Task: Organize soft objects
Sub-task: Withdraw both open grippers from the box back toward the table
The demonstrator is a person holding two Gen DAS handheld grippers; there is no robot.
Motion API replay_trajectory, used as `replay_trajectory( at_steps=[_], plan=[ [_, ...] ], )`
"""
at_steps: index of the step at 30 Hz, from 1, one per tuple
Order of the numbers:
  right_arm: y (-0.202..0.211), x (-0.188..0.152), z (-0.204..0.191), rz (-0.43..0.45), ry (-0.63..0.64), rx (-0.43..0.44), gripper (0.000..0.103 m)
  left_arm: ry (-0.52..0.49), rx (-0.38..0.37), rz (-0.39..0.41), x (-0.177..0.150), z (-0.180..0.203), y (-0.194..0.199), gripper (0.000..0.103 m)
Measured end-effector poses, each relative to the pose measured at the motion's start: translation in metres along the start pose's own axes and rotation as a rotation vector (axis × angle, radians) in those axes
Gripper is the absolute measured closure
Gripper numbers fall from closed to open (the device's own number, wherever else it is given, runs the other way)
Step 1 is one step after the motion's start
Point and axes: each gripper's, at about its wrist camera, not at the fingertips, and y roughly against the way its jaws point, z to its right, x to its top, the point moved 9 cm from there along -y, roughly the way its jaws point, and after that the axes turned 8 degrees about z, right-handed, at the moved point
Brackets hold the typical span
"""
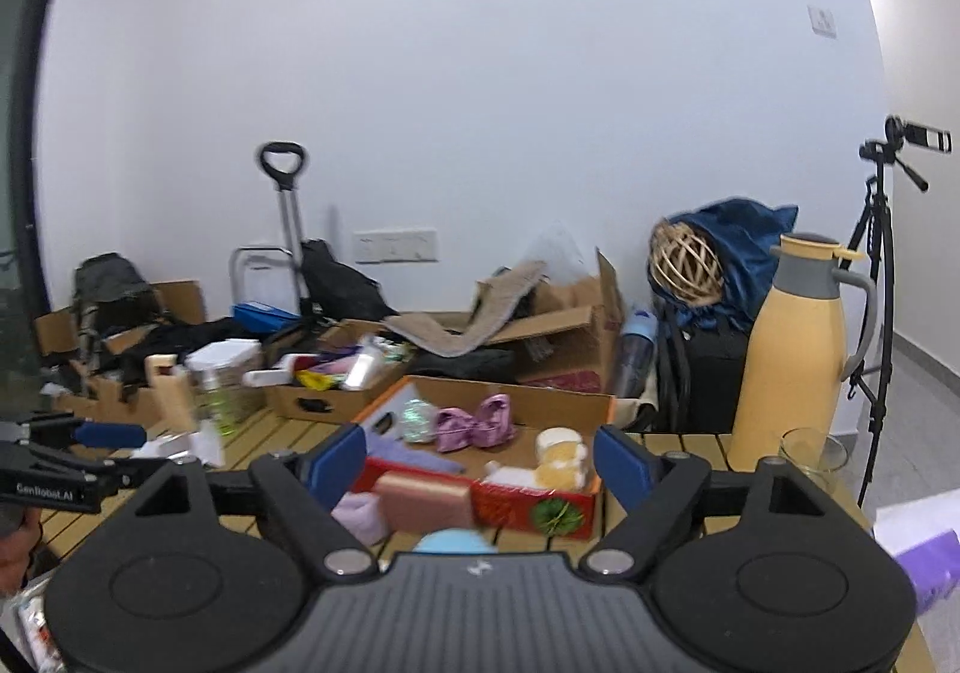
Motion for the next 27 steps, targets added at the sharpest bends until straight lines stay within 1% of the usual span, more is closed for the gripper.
replay_trajectory(
  at_steps=[2, 4, 5, 6, 7, 9, 12, 13, 15, 18, 22, 25, 27],
  plan=[
    [0.031, -0.007, -0.011, 0.027, 0.000, 0.011, 0.016, 0.001, 0.011, 0.038, -0.009, 0.005, 0.036, 0.018],
    [0.062, -0.015, -0.022, 0.053, -0.004, 0.019, 0.014, 0.002, 0.013, 0.079, -0.021, 0.009, 0.069, 0.014],
    [0.079, -0.021, -0.028, 0.068, -0.007, 0.026, 0.012, 0.001, 0.004, 0.108, -0.030, 0.012, 0.088, 0.009],
    [0.095, -0.027, -0.033, 0.086, -0.008, 0.036, 0.011, 0.006, -0.005, 0.127, -0.039, 0.014, 0.104, 0.007],
    [0.110, -0.033, -0.039, 0.103, -0.006, 0.043, 0.009, 0.018, -0.007, 0.139, -0.049, 0.016, 0.119, 0.007],
    [0.136, -0.050, -0.045, 0.125, 0.000, 0.036, 0.007, 0.043, 0.018, 0.153, -0.066, 0.015, 0.142, 0.005],
    [0.164, -0.076, -0.059, 0.130, 0.031, 0.012, 0.003, 0.030, 0.038, 0.173, -0.081, 0.012, 0.164, 0.003],
    [0.171, -0.083, -0.066, 0.130, 0.053, 0.025, 0.001, 0.035, 0.051, 0.165, -0.082, 0.009, 0.166, 0.003],
    [0.174, -0.091, -0.079, 0.112, 0.105, 0.058, 0.001, 0.031, 0.071, 0.165, -0.081, 0.006, 0.165, 0.003],
    [0.170, -0.094, -0.091, 0.099, 0.156, 0.068, 0.001, 0.047, 0.077, 0.169, -0.080, 0.002, 0.159, 0.003],
    [0.158, -0.102, -0.097, 0.069, 0.148, 0.081, 0.001, 0.062, 0.063, 0.142, -0.090, 0.002, 0.144, 0.003],
    [0.142, -0.111, -0.093, 0.042, 0.115, 0.092, 0.001, 0.092, 0.069, 0.106, -0.100, -0.003, 0.123, 0.003],
    [0.126, -0.118, -0.090, 0.019, 0.092, 0.084, 0.001, 0.108, 0.083, 0.072, -0.108, -0.009, 0.105, 0.004]
  ],
)
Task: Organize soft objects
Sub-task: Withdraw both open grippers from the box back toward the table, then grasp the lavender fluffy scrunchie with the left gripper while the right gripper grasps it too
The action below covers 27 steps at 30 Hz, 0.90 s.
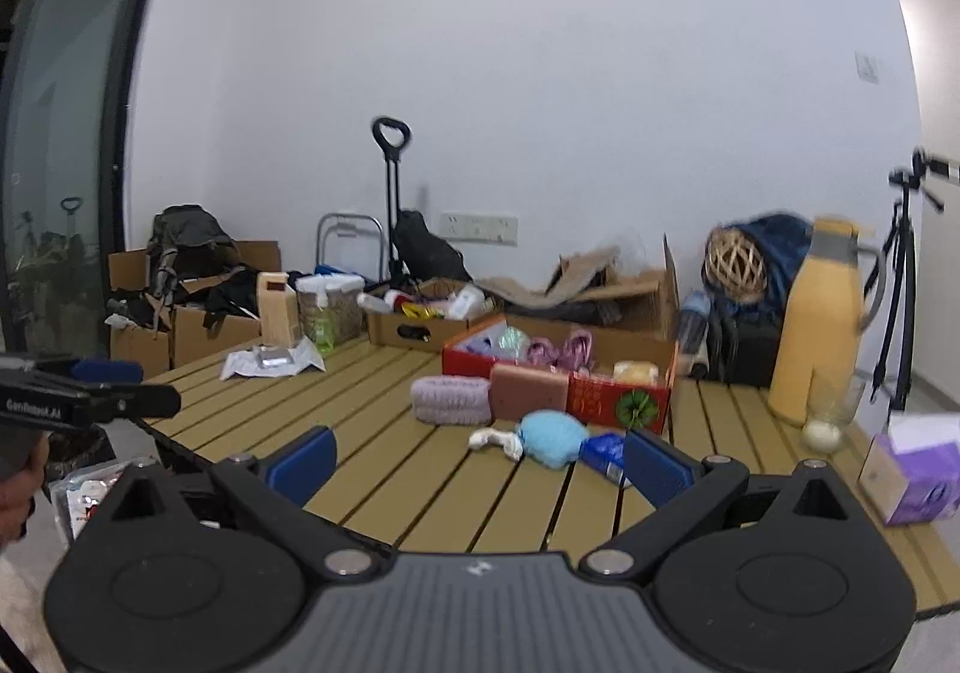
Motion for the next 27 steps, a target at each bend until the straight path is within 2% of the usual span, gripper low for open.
replay_trajectory(
  at_steps=[10, 15, 17, 21, 23, 27],
  plan=[
    [-0.106, -0.029, 0.029, -0.096, -0.081, -0.021, 0.004, 0.079, 0.048, -0.089, -0.009, -0.034, -0.101, 0.006],
    [-0.159, -0.030, 0.043, -0.119, -0.100, -0.023, 0.006, 0.101, 0.052, -0.108, -0.004, -0.044, -0.151, 0.013],
    [-0.180, -0.030, 0.046, -0.132, -0.117, -0.009, 0.013, 0.122, 0.050, -0.125, -0.004, -0.049, -0.174, 0.018],
    [-0.226, -0.034, 0.048, -0.160, -0.156, 0.031, 0.017, 0.149, 0.043, -0.137, -0.001, -0.056, -0.219, 0.029],
    [-0.253, -0.037, 0.047, -0.179, -0.186, 0.057, 0.025, 0.164, 0.047, -0.145, 0.001, -0.060, -0.244, 0.032],
    [-0.308, -0.046, 0.038, -0.222, -0.234, 0.114, 0.029, 0.196, 0.049, -0.146, 0.006, -0.068, -0.284, 0.034]
  ],
)
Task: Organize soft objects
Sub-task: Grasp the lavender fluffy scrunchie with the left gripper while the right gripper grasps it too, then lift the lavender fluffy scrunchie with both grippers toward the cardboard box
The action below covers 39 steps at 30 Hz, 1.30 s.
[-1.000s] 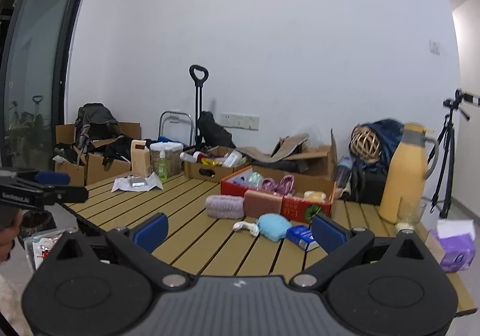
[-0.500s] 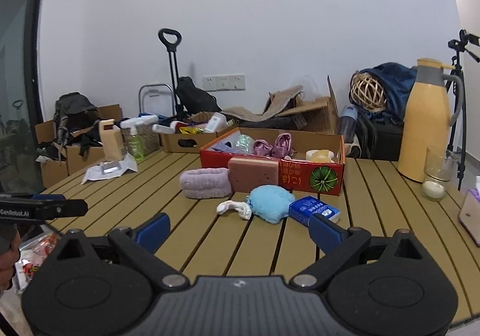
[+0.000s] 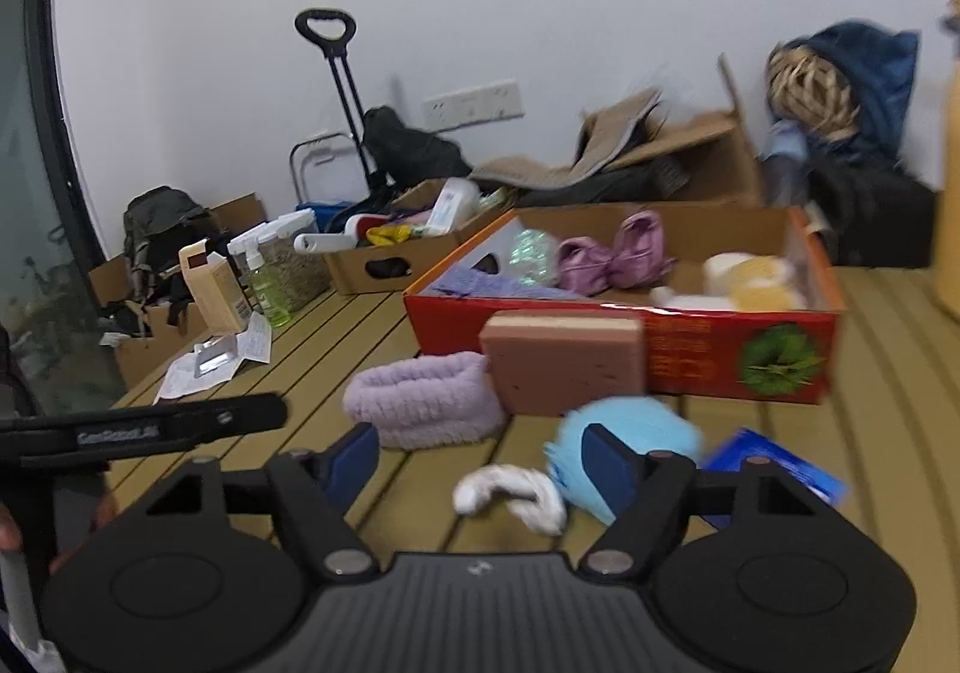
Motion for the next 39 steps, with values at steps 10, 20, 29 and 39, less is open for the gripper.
replay_trajectory(
  at_steps=[10, 20, 29, 39],
  plan=[
    [-0.098, 0.015, -0.009, -0.020, -0.025, 0.064, 0.052, 0.021, 0.025, -0.025, -0.024, -0.021, -0.035, 0.054],
    [-0.097, -0.018, -0.012, -0.104, 0.002, 0.052, 0.052, 0.132, -0.112, -0.073, -0.043, -0.016, 0.005, 0.038],
    [-0.097, -0.025, -0.012, -0.123, -0.039, 0.059, 0.055, 0.239, -0.128, -0.139, -0.045, -0.016, -0.030, 0.059],
    [-0.074, -0.012, -0.025, -0.092, -0.079, 0.115, 0.085, 0.182, -0.155, -0.076, -0.022, 0.013, 0.015, 0.077]
  ],
)
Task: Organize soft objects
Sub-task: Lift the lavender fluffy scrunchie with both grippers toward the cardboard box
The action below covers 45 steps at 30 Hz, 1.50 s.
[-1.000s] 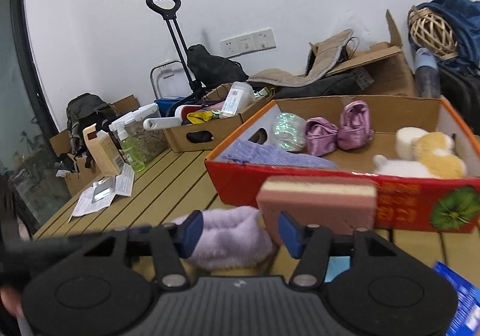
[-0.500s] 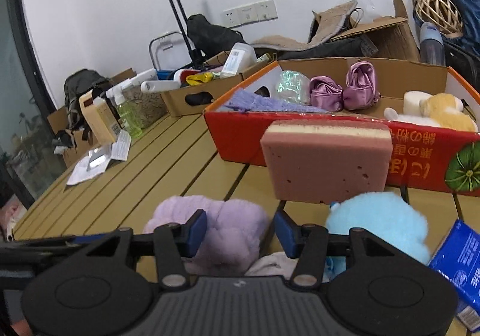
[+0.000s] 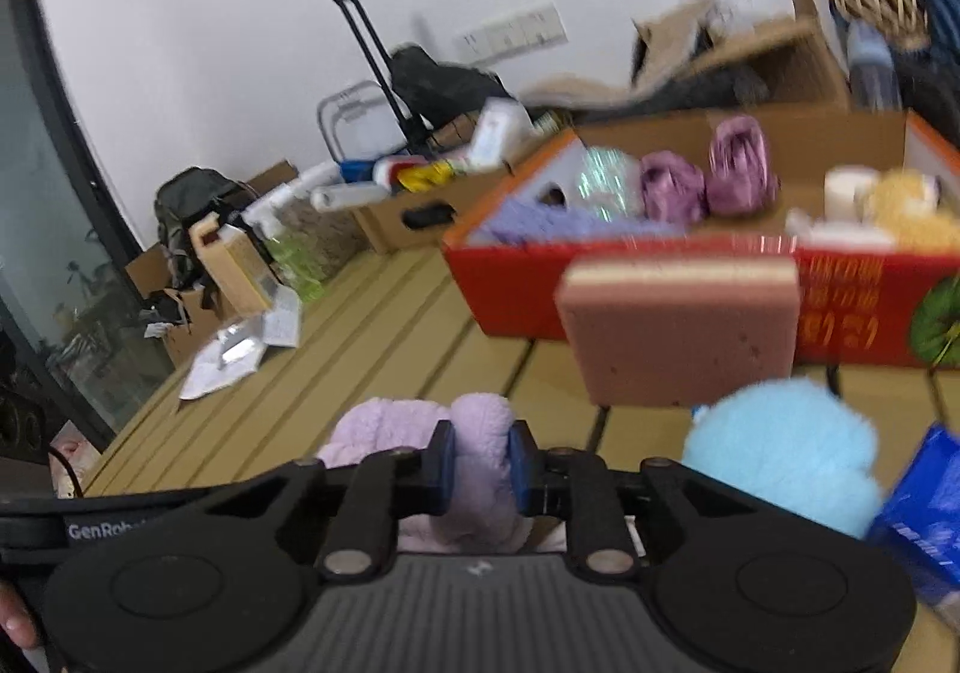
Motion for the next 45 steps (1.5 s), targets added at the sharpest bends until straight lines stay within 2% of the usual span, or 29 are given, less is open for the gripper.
replay_trajectory(
  at_steps=[4, 10, 16, 22, 27, 35, 40, 45],
  plan=[
    [0.051, 0.020, -0.017, 0.071, 0.026, 0.009, 0.086, -0.052, -0.050, 0.054, 0.010, 0.042, 0.041, 0.077],
    [0.147, 0.036, -0.040, 0.168, 0.062, -0.023, 0.086, -0.126, -0.128, 0.085, -0.001, 0.106, 0.098, 0.077],
    [0.234, 0.031, -0.057, 0.248, 0.061, -0.043, 0.085, -0.184, -0.192, 0.120, -0.016, 0.153, 0.151, 0.077],
    [0.294, 0.020, -0.080, 0.316, 0.069, -0.041, 0.085, -0.223, -0.220, 0.162, -0.027, 0.178, 0.199, 0.077],
    [0.332, 0.011, -0.104, 0.362, 0.084, -0.027, 0.085, -0.249, -0.230, 0.197, -0.033, 0.188, 0.235, 0.077],
    [0.370, 0.003, -0.135, 0.403, 0.116, -0.018, 0.085, -0.281, -0.253, 0.245, -0.036, 0.199, 0.275, 0.077],
    [0.375, 0.012, -0.143, 0.423, 0.136, -0.014, 0.085, -0.299, -0.261, 0.259, -0.016, 0.201, 0.267, 0.077],
    [0.363, 0.051, -0.143, 0.455, 0.173, -0.011, 0.085, -0.342, -0.269, 0.302, 0.026, 0.213, 0.247, 0.077]
  ],
)
